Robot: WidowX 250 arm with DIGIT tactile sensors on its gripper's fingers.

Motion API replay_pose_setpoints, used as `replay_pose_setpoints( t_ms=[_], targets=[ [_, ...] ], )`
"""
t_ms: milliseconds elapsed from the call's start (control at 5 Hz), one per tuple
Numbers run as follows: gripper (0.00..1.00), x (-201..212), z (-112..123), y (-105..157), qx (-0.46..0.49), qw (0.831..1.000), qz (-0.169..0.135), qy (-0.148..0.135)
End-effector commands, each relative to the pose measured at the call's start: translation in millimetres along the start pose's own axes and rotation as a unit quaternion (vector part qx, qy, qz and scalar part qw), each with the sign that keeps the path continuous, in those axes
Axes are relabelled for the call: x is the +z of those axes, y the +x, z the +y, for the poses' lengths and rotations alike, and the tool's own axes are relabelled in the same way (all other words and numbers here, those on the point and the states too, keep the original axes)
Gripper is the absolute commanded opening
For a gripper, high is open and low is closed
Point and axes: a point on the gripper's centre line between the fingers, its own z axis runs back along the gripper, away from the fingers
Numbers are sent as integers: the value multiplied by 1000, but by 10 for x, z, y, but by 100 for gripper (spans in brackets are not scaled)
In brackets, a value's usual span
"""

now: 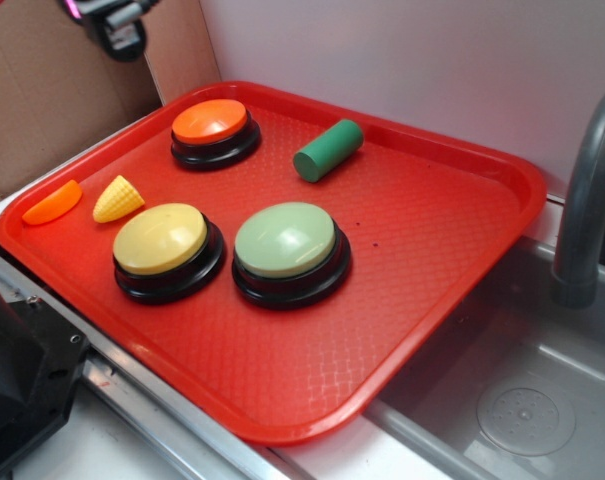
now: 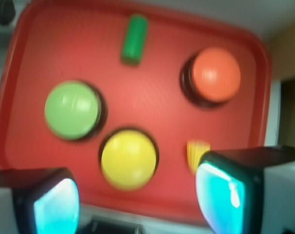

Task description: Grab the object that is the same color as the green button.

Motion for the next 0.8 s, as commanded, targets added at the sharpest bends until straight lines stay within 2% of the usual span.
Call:
replay_pose_setpoints(
  t_ms=[0, 400, 600],
  targets=[
    [100, -492, 234, 555, 53, 998, -20, 22],
    [100, -1132, 199, 970, 76, 997, -21, 6],
    [100, -1329, 122, 1069, 61, 998, -15, 1]
  ],
)
